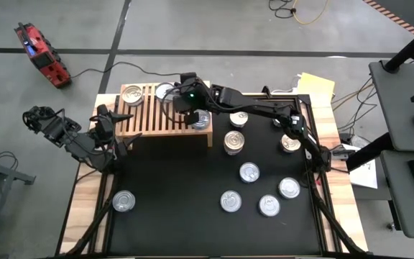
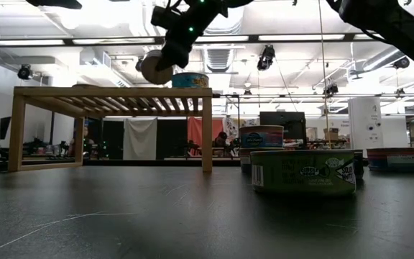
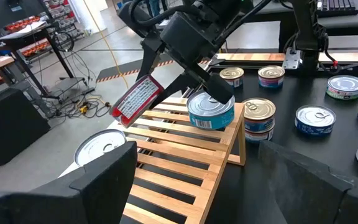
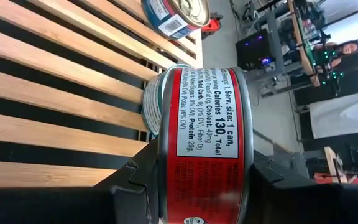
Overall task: Stack canned seafood by type on shelf
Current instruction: Put the red tuna can on the shelf
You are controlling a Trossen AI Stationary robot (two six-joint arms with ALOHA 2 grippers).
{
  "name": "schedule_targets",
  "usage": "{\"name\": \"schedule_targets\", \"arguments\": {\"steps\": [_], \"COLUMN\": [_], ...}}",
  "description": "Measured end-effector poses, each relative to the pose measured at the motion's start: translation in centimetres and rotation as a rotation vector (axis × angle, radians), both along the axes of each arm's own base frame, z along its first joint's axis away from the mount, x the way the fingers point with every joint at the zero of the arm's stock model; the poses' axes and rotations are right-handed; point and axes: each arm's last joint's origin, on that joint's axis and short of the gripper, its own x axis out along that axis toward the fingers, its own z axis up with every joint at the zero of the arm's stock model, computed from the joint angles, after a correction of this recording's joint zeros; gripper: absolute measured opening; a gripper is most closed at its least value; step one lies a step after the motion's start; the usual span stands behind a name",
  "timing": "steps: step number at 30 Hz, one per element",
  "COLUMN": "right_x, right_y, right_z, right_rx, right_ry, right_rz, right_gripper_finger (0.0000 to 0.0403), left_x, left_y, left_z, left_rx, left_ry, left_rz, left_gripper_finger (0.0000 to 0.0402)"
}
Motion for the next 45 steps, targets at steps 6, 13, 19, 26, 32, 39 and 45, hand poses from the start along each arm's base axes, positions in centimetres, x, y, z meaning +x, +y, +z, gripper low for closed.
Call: {"name": "schedule_targets", "arguments": {"steps": [6, 13, 19, 26, 32, 39, 45], "right_x": [0.5, 1.4, 2.2, 2.9, 3.0, 3.0, 3.0], "right_y": [2.1, 4.7, 4.6, 4.3, 4.3, 4.3, 4.3], "right_z": [-0.2, -0.7, -1.7, -2.7, -2.7, -2.8, -3.1], "right_rx": [0.087, 0.1, 0.099, 0.097, 0.104, 0.114, 0.129], "right_ry": [-0.019, -0.022, -0.032, -0.048, -0.056, -0.059, -0.066], "right_rz": [0.095, 0.179, 0.164, 0.162, 0.159, 0.156, 0.147], "right_gripper_finger": [0.0127, 0.0127, 0.0127, 0.0127, 0.0127, 0.0127, 0.0139], "left_x": [0.0, 0.0, 0.0, 0.0, 0.0, 0.0, 0.0], "left_y": [0.0, 0.0, 0.0, 0.0, 0.0, 0.0, 0.0], "left_z": [0.0, 0.0, 0.0, 0.0, 0.0, 0.0, 0.0], "left_rx": [-0.002, -0.003, -0.015, -0.014, -0.014, -0.014, -0.014], "left_ry": [-0.001, -0.002, -0.009, -0.007, -0.007, -0.007, -0.007], "left_rz": [0.001, 0.001, 0.005, 0.005, 0.005, 0.005, 0.005], "left_gripper_finger": [0.032, 0.032, 0.032, 0.032, 0.032, 0.032, 0.032]}}
